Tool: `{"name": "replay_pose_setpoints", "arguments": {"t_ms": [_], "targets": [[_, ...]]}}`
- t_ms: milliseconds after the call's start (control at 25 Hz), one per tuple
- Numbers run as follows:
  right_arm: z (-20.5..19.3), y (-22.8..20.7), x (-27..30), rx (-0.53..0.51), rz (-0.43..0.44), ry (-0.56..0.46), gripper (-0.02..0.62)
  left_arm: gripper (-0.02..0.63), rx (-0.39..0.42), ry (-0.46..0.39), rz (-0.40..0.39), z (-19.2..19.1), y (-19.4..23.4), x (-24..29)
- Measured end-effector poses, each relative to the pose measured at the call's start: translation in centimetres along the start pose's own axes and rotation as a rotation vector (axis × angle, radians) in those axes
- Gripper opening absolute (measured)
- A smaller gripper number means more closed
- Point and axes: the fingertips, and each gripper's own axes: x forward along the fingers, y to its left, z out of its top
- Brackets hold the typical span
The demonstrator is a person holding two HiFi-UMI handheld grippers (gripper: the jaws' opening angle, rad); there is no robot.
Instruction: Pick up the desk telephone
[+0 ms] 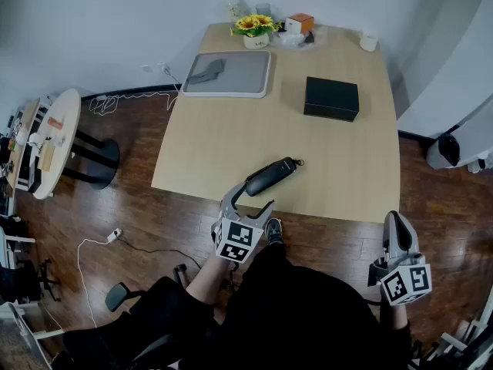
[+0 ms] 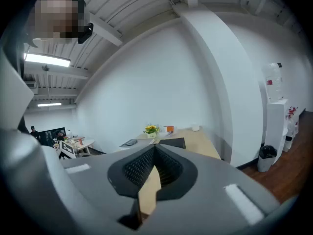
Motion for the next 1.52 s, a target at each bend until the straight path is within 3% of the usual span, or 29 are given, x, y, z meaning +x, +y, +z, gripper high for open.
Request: {"name": "replay_pose_setpoints", "arguments": {"t_ms": [120, 240, 360, 560, 680, 920, 1120, 1320, 1520], "targets": [[0.8, 1.4, 4.8, 0.0, -0.009, 0.008, 0.0, 0.331, 0.157, 0.093, -0.065, -2.5, 2.3, 5.3], [1.4, 3.0, 8.3, -0.012, -0.009, 0.015, 0.0, 0.331, 0.248, 0.191, -0.163, -5.2, 3.2, 9.7], [1.5, 3.8, 10.5, -0.021, -0.003, 0.039, 0.0, 0.331, 0.283, 0.282, -0.238, -7.5, 2.9, 12.7], [1.3, 2.8, 12.9, -0.006, 0.021, 0.062, 0.0, 0.327, 0.309, 0.446, -0.295, -10.7, 2.7, 15.3], [2.2, 1.9, 13.7, -0.006, 0.044, 0.051, 0.0, 0.288, 0.339, 0.49, -0.317, -11.4, 2.1, 15.5], [2.7, -0.4, 15.0, 0.031, 0.051, 0.03, 0.0, 0.269, 0.354, 0.478, -0.332, -11.2, 2.0, 15.6], [2.8, -1.3, 15.4, 0.039, 0.061, 0.026, 0.0, 0.262, 0.267, 0.475, -0.285, -10.7, 2.1, 15.4], [3.2, -2.2, 15.8, 0.043, 0.062, 0.018, 0.0, 0.261, 0.098, 0.346, -0.189, -5.5, 3.6, 13.9], [3.2, -2.0, 16.5, 0.042, 0.085, 0.015, 0.0, 0.262, 0.125, 0.214, -0.123, 1.4, 4.7, 11.5]]}}
